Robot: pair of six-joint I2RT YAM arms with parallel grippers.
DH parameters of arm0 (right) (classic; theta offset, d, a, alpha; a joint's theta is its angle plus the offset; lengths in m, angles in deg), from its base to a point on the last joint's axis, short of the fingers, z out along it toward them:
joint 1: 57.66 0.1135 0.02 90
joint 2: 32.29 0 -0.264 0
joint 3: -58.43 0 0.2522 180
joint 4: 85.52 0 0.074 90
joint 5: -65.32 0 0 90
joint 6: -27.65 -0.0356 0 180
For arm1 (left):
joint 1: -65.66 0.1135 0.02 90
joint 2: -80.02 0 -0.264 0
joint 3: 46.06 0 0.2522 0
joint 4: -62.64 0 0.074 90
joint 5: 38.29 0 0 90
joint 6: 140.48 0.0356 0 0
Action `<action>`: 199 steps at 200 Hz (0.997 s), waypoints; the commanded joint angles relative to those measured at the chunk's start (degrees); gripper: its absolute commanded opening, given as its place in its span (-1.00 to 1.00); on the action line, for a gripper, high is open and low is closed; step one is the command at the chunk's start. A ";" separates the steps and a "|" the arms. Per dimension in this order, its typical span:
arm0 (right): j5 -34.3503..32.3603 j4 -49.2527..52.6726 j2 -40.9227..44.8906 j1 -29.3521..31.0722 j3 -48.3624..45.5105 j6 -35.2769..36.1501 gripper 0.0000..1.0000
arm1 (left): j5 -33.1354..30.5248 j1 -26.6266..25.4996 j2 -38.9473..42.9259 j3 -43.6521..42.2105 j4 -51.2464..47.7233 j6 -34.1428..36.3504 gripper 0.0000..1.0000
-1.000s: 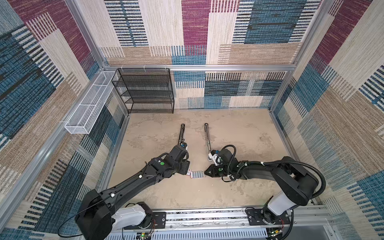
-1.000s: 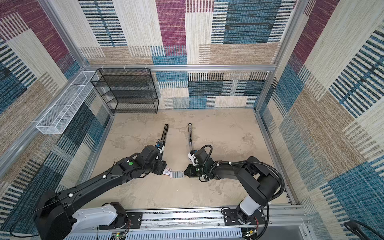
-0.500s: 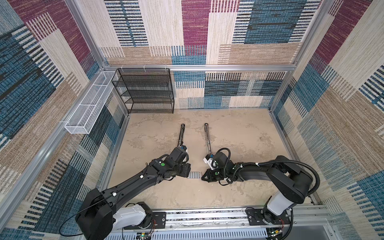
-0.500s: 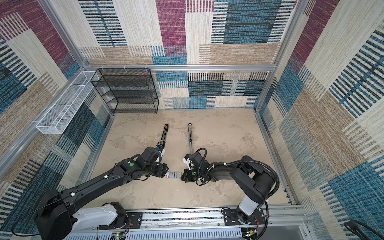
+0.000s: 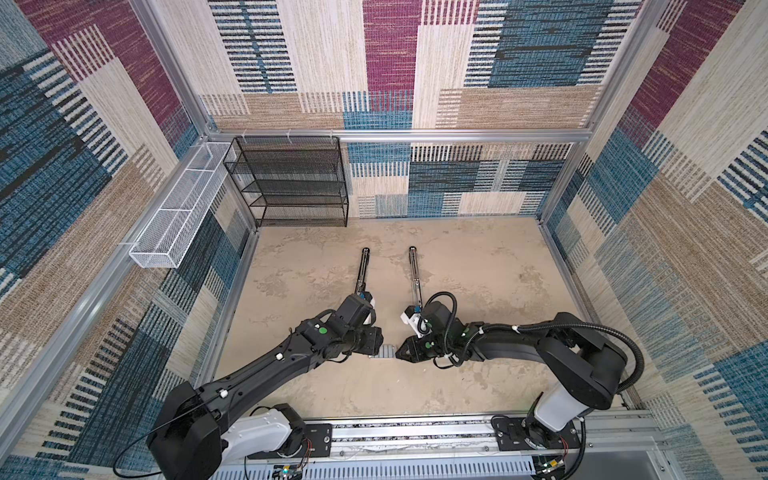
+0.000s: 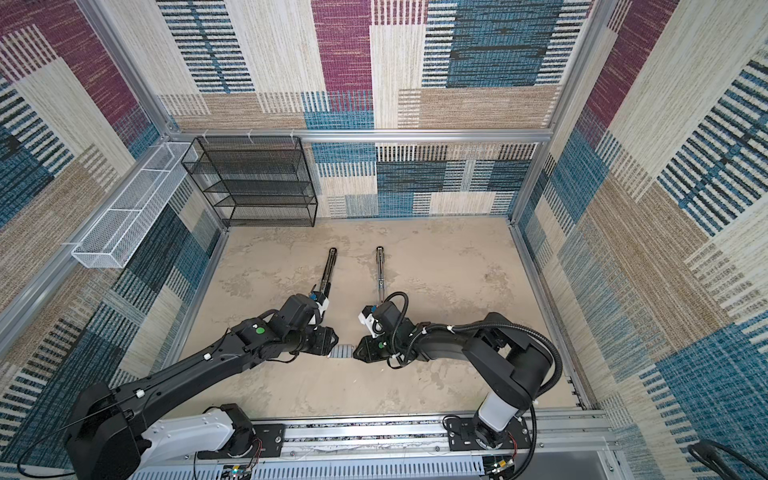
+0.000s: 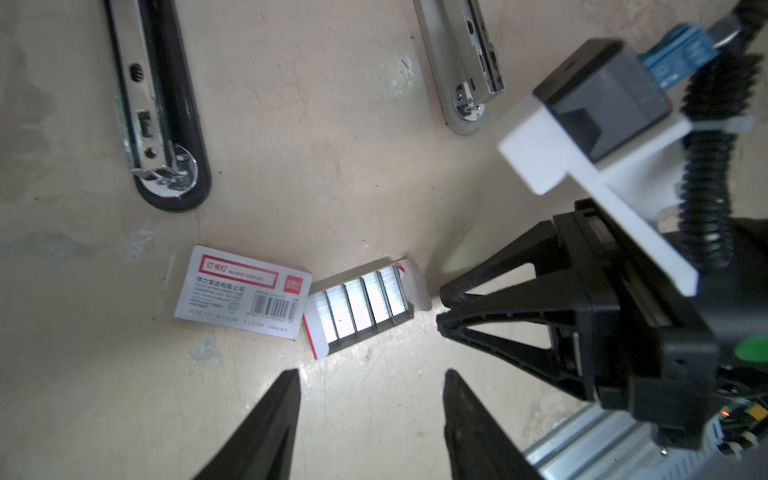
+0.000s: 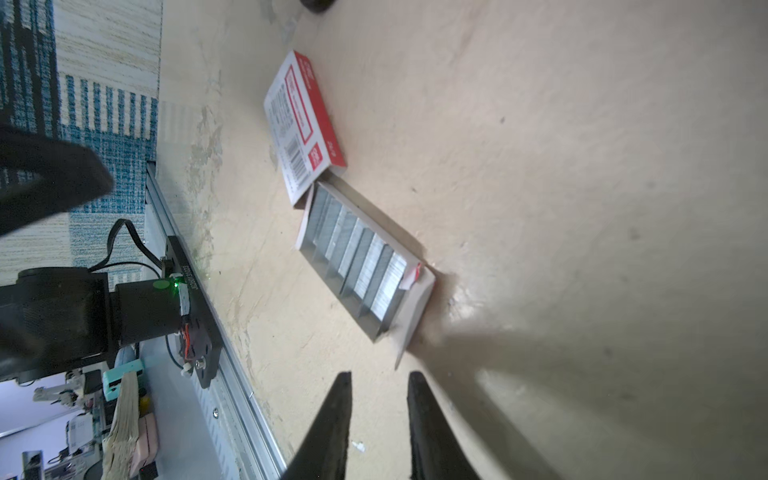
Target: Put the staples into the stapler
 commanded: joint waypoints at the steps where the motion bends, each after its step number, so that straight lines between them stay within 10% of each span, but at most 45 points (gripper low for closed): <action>1: -3.89 1.94 2.72 -0.15 -0.84 1.02 -0.65 | 5.93 -0.04 -2.11 0.73 0.58 -4.09 -0.03; 199: -11.12 2.60 16.75 -5.77 -11.64 1.48 -0.61 | 1.44 -5.70 -26.75 14.70 -7.97 -13.07 -0.50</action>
